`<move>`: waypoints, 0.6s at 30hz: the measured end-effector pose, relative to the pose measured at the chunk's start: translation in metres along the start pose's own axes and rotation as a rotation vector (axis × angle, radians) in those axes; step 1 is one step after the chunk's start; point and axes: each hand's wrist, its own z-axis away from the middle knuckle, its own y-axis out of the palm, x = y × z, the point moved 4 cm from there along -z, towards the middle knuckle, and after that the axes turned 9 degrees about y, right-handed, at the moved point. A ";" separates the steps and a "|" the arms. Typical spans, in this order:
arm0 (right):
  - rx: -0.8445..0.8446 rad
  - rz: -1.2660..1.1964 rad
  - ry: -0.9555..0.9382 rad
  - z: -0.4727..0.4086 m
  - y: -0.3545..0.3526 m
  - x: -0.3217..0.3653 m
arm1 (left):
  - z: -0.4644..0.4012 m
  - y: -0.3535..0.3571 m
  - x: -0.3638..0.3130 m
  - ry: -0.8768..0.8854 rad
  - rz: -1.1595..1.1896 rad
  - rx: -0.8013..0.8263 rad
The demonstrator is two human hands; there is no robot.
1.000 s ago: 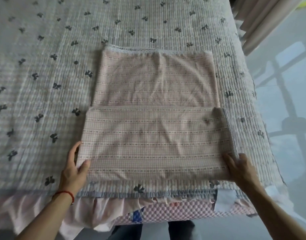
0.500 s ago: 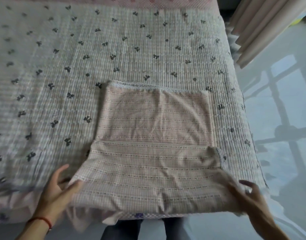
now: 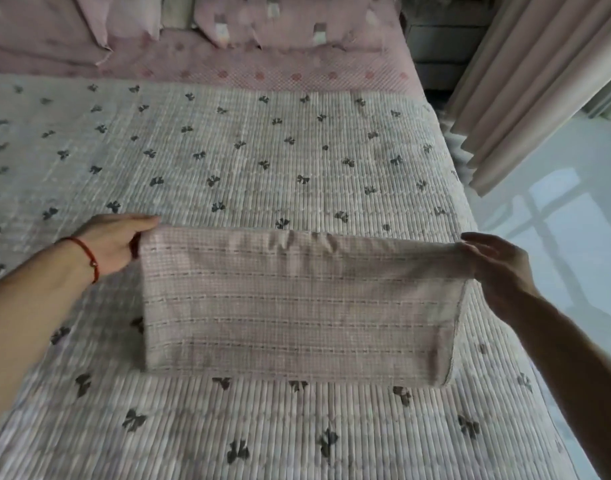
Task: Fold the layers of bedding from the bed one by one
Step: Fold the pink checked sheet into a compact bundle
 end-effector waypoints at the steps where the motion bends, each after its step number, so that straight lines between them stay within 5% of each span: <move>1: 0.027 0.064 0.040 -0.018 0.007 -0.013 | -0.010 0.009 0.006 -0.001 -0.025 -0.007; 6: -0.065 0.507 0.157 -0.068 0.055 -0.116 | -0.055 0.045 0.126 -0.052 -0.673 0.067; 10: -0.233 0.569 0.102 -0.035 0.061 -0.125 | -0.048 0.043 0.165 0.003 -0.831 -0.093; 13: -0.243 0.682 0.083 -0.026 0.058 -0.121 | -0.024 0.070 0.150 0.267 -1.078 -0.157; 15: -0.318 0.854 0.040 -0.012 0.070 -0.119 | 0.002 0.119 0.145 0.539 -1.315 -0.004; 18: -0.218 1.143 -0.336 -0.011 0.121 -0.106 | -0.002 0.197 0.151 0.676 -1.451 0.202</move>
